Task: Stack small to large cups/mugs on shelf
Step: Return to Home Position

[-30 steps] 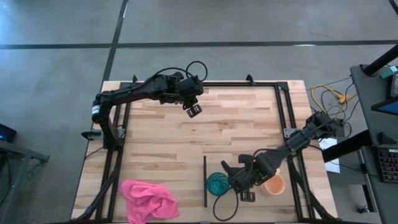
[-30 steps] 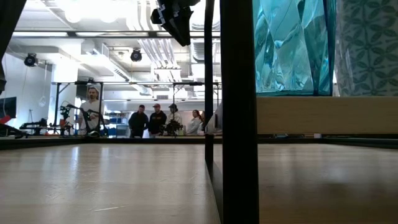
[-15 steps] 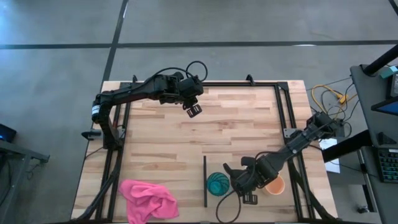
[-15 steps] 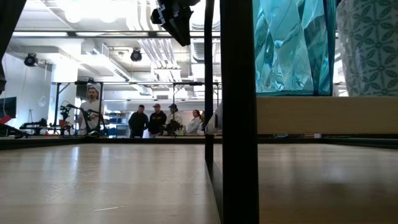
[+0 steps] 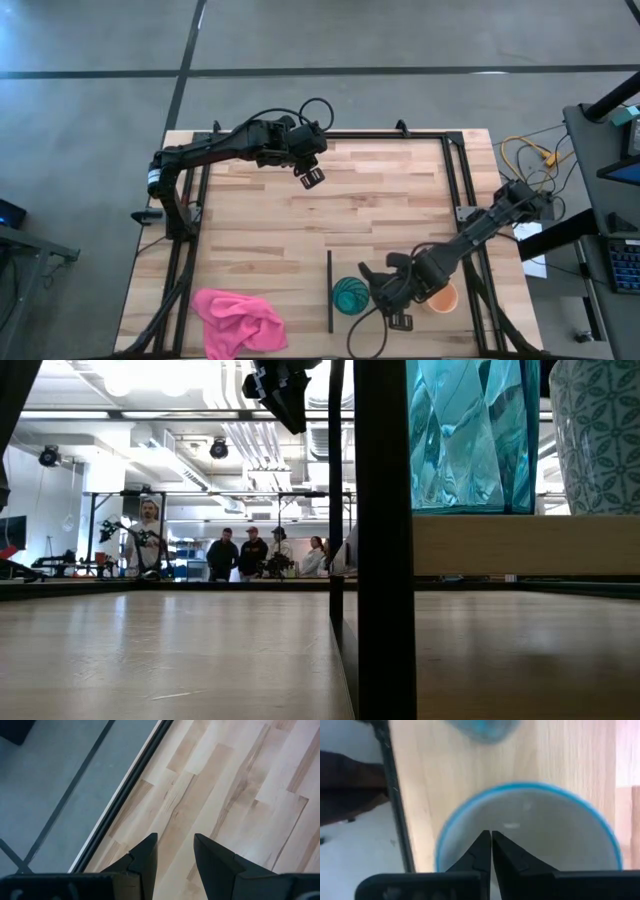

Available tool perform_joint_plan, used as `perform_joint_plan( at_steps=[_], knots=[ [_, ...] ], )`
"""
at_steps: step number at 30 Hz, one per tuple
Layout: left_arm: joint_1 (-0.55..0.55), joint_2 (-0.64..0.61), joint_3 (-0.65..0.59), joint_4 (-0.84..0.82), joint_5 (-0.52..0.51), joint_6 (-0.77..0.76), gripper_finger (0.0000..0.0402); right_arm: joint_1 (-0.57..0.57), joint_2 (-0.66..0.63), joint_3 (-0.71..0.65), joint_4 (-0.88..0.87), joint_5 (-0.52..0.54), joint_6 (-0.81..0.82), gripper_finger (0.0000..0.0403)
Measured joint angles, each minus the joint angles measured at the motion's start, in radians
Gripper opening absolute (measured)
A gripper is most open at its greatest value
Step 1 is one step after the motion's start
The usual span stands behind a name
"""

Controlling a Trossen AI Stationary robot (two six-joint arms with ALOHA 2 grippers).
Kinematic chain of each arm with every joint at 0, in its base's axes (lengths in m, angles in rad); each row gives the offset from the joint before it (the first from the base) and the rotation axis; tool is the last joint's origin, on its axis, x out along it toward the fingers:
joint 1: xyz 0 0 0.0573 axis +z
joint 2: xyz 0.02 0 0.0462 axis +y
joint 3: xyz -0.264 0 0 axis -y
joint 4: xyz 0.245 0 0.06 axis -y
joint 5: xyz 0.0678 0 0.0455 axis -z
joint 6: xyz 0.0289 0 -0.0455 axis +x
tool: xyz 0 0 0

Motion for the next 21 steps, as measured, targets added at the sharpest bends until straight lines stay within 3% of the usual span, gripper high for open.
perform_joint_plan(
  at_steps=[13,21],
  knots=[
    [-0.026,-0.055,0.0,0.0,0.008,-0.001,0.0114,0.0,-0.012,0.193,-0.169,0.076,-0.044,0.0009],
    [-0.094,-0.211,0.0,-0.009,0.131,-0.081,0.0114,0.0,-0.064,0.332,-0.307,0.182,-0.088,0.0009]
  ],
)
